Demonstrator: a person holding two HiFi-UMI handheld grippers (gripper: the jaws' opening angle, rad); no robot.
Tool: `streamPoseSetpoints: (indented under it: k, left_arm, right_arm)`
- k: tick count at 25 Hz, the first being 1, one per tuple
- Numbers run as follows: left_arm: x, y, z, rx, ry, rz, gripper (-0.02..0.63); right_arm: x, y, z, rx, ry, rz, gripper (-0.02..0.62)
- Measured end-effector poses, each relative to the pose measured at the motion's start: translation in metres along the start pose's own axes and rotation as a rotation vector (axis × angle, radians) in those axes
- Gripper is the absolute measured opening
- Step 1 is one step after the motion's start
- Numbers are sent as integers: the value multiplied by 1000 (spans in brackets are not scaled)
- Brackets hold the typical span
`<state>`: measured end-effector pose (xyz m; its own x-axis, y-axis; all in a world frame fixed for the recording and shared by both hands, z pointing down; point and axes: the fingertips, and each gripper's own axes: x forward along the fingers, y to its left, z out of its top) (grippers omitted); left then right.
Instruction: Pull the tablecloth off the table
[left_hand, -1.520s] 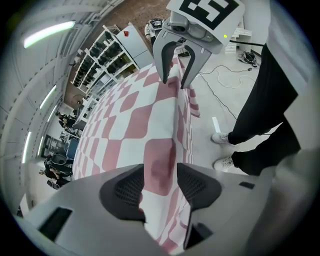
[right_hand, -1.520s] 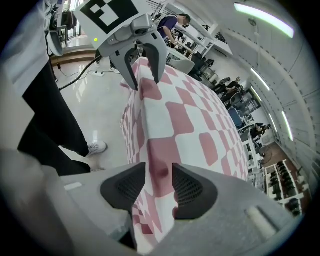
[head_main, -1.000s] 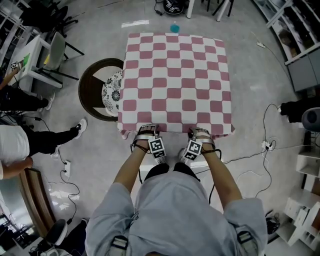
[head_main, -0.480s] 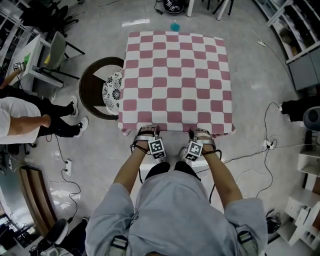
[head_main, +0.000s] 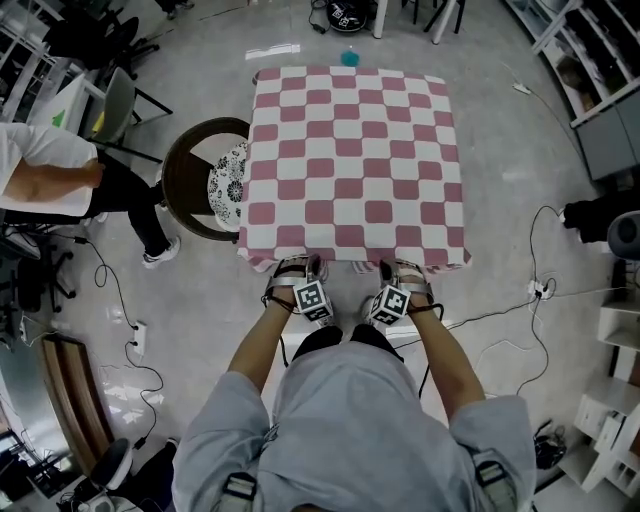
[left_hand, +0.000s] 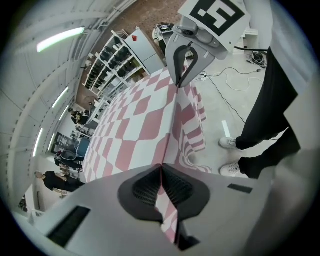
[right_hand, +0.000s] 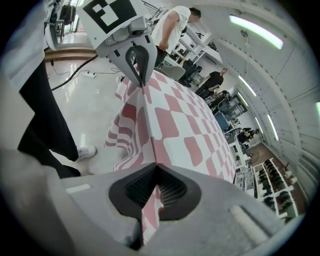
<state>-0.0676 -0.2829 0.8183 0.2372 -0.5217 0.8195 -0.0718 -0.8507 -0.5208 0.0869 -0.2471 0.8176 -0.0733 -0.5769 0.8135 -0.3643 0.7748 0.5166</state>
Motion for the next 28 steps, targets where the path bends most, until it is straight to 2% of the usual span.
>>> streamPoseSetpoints:
  k: [5,13,22,25,28]
  left_arm:
    - [-15,5,-1,-58,-17,45,6]
    - [-38,5,0,-101,-56,70,6]
    - [-101,23,12,-263,-191,175,6]
    - [-119,29,17,-309,-214,186,6]
    - [-138,31,23,-369,-232,193,6]
  right_arm:
    - [-9,2,4,56,-27,-35,8]
    - [-29,4,11,114,-42,-62,8]
    - [-95,-21,29,438,-156,-229,8]
    - [-116,-30,35,530,-195,-259,8]
    - [-137,-33,37,576,-230,-261,8]
